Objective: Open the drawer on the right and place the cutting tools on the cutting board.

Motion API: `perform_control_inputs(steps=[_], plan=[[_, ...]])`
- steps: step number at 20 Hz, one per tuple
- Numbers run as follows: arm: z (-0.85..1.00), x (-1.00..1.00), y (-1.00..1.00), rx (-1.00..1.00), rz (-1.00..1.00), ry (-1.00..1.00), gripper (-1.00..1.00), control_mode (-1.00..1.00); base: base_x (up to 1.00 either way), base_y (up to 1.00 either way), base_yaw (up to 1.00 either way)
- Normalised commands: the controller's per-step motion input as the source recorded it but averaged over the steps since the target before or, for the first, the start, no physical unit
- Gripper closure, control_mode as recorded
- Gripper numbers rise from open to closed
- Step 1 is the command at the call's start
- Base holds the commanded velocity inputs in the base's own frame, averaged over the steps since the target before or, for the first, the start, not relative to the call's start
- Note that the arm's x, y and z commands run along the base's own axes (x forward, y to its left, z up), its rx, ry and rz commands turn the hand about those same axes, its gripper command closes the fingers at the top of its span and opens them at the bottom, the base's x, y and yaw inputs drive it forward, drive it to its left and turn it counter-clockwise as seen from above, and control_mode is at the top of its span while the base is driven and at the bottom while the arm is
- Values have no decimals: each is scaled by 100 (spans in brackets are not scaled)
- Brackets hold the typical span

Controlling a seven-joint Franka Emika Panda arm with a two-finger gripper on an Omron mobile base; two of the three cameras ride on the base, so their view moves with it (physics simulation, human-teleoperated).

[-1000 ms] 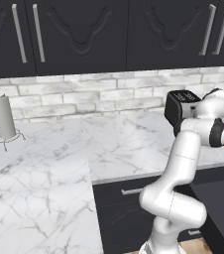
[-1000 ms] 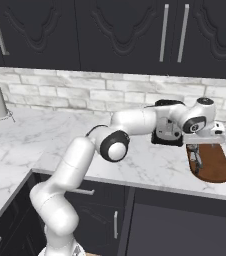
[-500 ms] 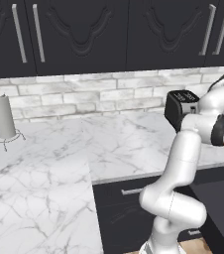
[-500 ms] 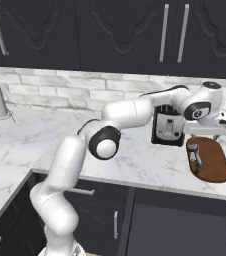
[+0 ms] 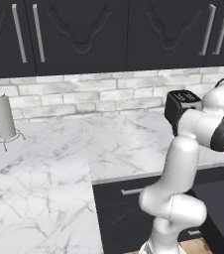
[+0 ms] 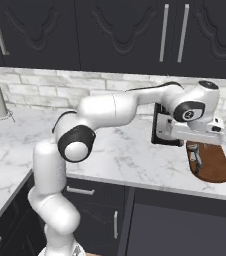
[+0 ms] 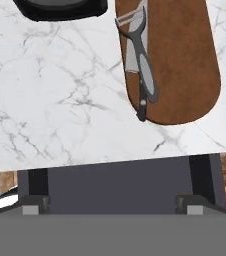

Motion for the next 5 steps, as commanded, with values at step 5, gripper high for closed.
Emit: perform_control_inputs(steps=[5], plan=[[10,-100,100,-8,-3,-5,-100,-100,0,0,0]])
